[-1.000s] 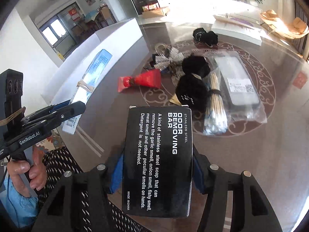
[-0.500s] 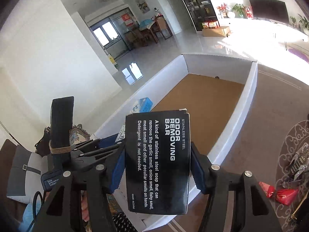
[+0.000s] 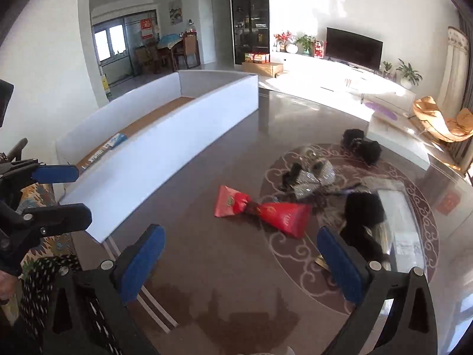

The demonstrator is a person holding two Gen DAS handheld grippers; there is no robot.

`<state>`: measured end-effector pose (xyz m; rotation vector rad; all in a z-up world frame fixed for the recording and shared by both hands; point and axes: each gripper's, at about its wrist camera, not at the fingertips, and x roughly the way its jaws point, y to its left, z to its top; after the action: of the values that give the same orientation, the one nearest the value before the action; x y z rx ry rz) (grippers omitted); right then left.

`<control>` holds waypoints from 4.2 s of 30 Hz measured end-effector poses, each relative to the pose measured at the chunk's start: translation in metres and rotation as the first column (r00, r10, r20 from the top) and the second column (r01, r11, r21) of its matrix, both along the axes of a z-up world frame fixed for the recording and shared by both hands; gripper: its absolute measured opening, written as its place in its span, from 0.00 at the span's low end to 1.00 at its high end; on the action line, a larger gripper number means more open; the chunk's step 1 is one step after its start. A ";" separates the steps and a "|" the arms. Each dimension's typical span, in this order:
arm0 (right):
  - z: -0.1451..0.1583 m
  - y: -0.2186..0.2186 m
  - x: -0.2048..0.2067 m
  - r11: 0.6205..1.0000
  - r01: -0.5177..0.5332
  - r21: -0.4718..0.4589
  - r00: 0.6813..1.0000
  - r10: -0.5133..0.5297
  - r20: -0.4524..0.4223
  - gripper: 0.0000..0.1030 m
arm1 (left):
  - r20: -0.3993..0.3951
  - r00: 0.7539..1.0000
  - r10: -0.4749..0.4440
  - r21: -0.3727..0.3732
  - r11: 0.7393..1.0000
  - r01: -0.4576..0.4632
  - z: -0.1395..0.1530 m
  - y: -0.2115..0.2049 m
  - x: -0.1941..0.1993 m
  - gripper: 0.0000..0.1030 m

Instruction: Organize objects

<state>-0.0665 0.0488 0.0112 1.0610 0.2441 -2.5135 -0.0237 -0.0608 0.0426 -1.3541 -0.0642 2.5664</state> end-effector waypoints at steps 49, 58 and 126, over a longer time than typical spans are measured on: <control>-0.055 0.102 0.010 0.951 0.202 0.232 0.978 -0.208 0.001 1.00 | -0.037 0.988 -0.147 -0.143 0.980 0.140 -0.085 0.092 -0.098 1.00; -0.055 0.102 0.011 0.951 0.202 0.232 0.978 -0.207 0.000 1.00 | -0.037 0.988 -0.147 -0.144 0.980 0.141 -0.085 0.092 -0.099 1.00; -0.012 0.057 -0.100 0.992 0.101 0.080 0.988 -0.109 0.110 0.69 | -0.014 0.999 0.049 -0.148 0.988 -0.051 -0.084 0.050 -0.045 1.00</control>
<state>-0.1664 0.1059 -0.0004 1.2733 0.2560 -2.5426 -0.0683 -0.0109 -0.0418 -1.4064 0.0982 2.6665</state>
